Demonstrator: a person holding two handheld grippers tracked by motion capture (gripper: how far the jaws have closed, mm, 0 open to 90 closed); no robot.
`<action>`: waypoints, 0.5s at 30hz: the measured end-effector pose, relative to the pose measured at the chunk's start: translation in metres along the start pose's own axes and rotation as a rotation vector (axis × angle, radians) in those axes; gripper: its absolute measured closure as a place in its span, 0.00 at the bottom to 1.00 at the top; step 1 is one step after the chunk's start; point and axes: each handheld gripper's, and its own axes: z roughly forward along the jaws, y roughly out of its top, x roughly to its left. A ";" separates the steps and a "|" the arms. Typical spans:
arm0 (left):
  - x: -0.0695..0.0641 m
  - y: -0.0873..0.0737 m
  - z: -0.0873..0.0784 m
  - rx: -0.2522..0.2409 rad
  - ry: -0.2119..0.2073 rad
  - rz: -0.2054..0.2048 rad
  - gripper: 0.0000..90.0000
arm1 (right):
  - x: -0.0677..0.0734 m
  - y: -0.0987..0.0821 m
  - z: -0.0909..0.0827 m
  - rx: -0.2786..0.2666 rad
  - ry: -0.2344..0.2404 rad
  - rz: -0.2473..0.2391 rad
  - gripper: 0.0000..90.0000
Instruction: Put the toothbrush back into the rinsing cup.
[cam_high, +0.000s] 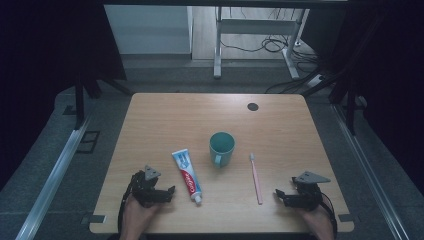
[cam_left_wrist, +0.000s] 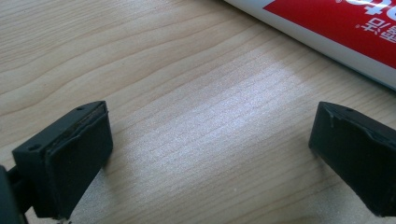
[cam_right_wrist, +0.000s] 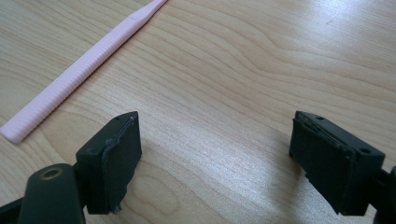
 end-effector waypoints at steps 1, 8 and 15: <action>0.000 0.000 0.000 0.000 0.000 0.000 0.00 | 0.000 0.000 0.000 0.000 0.000 0.000 0.18; 0.000 0.002 0.002 -0.001 0.001 0.000 0.00 | 0.000 0.000 0.000 0.000 0.000 0.000 0.18; 0.000 0.003 0.003 -0.001 -0.004 0.006 0.00 | 0.000 0.000 0.000 0.000 0.000 0.000 0.18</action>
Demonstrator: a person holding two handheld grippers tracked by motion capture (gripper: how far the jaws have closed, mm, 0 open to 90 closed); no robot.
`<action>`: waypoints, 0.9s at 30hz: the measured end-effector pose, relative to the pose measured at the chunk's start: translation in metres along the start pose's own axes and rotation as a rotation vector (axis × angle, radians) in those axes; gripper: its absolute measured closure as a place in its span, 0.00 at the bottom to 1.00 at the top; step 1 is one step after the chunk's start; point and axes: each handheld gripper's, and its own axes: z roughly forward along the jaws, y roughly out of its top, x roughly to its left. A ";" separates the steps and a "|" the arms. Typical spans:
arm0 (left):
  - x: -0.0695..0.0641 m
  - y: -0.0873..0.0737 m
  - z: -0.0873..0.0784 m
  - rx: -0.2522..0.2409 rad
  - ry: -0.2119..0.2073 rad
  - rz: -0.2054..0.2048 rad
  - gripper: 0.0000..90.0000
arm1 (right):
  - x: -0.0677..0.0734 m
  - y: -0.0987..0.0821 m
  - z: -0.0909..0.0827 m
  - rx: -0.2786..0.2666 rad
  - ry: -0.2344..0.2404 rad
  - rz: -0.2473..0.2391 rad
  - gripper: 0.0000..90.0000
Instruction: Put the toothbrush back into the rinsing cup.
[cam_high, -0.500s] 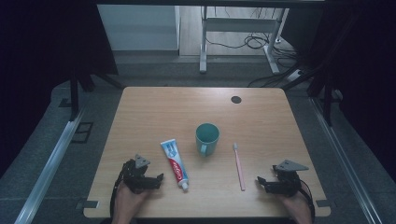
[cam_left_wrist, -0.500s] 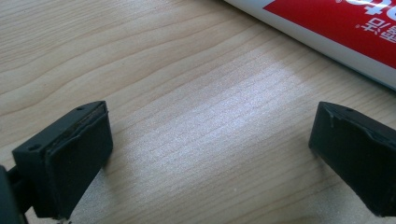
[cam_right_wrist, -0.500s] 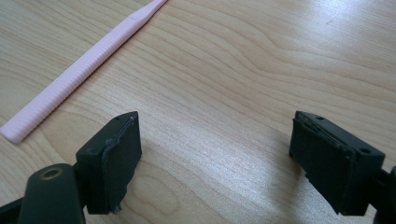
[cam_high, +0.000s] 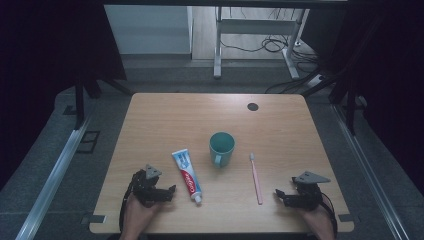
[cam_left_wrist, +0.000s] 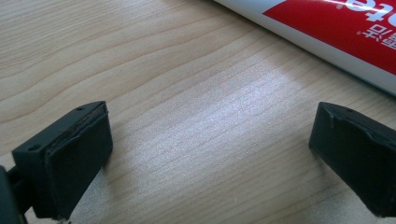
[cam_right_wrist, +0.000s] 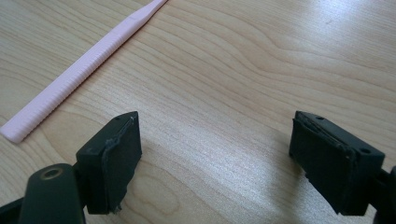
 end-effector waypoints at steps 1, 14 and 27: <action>0.000 0.000 0.000 0.000 -0.001 0.003 0.00 | 0.000 0.000 0.000 0.000 0.000 0.000 0.18; 0.000 0.000 0.000 0.000 -0.001 0.003 0.00 | -0.001 0.000 -0.002 0.000 -0.002 0.016 0.20; 0.000 0.000 0.000 0.000 -0.001 0.002 0.00 | -0.002 0.003 -0.006 -0.003 0.014 0.039 0.29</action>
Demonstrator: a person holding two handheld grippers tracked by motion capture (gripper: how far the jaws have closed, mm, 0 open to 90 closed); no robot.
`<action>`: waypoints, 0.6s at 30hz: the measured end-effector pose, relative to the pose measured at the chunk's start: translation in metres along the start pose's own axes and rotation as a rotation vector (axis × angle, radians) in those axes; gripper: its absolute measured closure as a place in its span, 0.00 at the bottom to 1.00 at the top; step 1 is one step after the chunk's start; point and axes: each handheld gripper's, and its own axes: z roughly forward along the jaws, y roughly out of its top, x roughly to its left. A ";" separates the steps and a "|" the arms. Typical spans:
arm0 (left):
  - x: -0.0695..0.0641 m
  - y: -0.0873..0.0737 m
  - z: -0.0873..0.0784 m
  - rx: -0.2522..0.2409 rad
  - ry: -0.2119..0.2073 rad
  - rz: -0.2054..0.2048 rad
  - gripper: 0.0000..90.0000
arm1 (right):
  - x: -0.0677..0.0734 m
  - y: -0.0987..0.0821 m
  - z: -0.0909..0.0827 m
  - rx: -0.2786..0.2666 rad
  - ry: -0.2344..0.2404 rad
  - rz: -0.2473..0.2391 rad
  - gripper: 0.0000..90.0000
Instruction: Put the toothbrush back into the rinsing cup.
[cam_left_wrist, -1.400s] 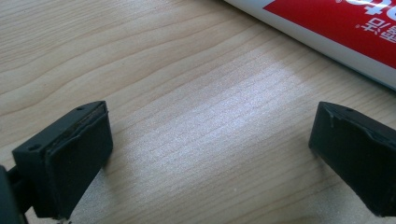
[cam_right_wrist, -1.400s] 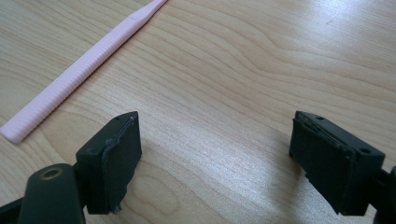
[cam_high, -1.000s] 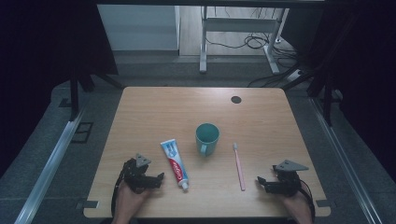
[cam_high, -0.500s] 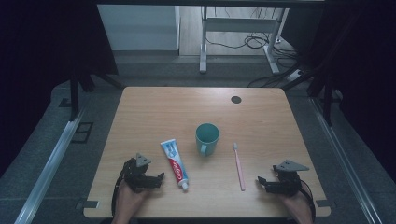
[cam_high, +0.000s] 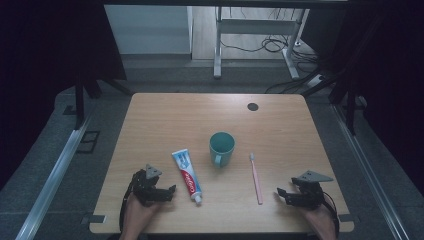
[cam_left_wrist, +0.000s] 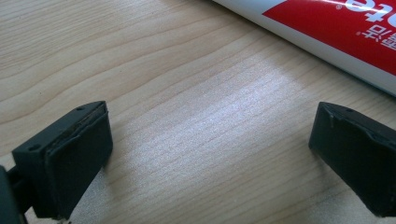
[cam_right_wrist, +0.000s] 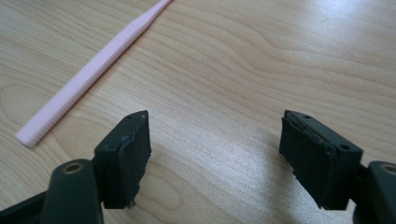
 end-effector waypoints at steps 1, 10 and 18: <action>0.000 0.000 0.000 0.000 0.000 0.000 0.00 | 0.000 0.001 -0.001 -0.004 0.001 0.002 0.30; 0.000 0.000 0.000 0.000 0.000 0.000 0.00 | 0.006 0.010 -0.004 -0.014 0.047 0.001 0.52; 0.000 0.000 0.000 0.000 0.000 -0.001 0.00 | 0.010 0.016 -0.005 -0.032 0.079 -0.018 0.70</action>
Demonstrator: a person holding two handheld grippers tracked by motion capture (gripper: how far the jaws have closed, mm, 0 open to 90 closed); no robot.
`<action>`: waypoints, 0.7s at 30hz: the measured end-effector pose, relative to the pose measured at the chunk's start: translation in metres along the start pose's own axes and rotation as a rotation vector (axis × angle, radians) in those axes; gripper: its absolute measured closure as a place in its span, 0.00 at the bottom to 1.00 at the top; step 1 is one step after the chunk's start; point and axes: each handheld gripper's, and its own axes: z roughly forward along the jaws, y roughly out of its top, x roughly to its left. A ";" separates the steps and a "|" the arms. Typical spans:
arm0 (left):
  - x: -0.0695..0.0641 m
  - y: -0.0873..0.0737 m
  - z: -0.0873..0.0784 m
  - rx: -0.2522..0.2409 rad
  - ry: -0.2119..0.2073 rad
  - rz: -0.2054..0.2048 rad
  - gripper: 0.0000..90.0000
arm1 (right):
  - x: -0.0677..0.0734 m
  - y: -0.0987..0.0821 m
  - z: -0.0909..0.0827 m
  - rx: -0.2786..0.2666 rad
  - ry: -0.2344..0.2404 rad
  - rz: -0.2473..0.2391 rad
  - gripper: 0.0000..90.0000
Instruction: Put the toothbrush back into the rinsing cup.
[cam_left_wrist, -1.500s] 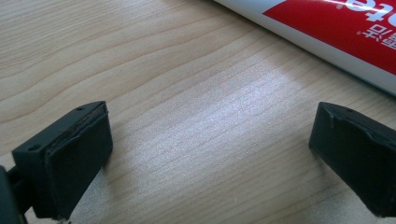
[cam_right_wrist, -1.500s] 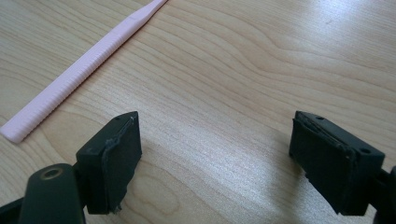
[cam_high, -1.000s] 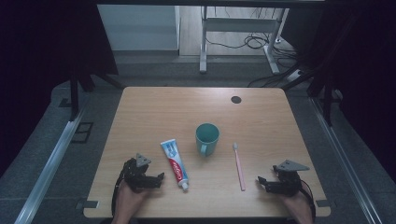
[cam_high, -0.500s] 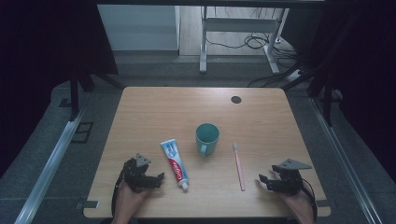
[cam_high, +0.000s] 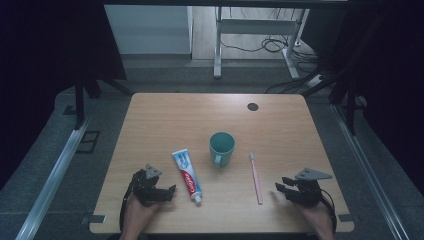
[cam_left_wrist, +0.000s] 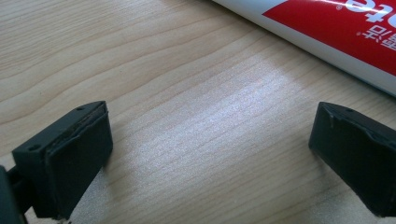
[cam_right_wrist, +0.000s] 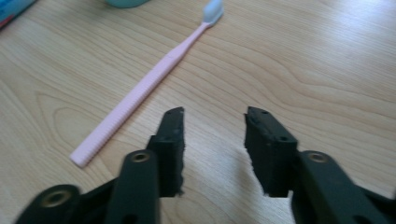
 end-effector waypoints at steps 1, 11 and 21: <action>0.000 0.000 0.000 0.000 0.000 0.000 0.00 | 0.000 0.001 0.001 -0.001 0.005 -0.005 0.73; 0.000 0.000 0.000 0.000 0.001 -0.001 0.00 | 0.009 0.011 0.010 0.013 0.083 -0.046 0.99; 0.000 0.000 0.000 0.001 0.003 -0.002 0.00 | 0.020 0.020 0.014 0.002 0.133 -0.057 0.99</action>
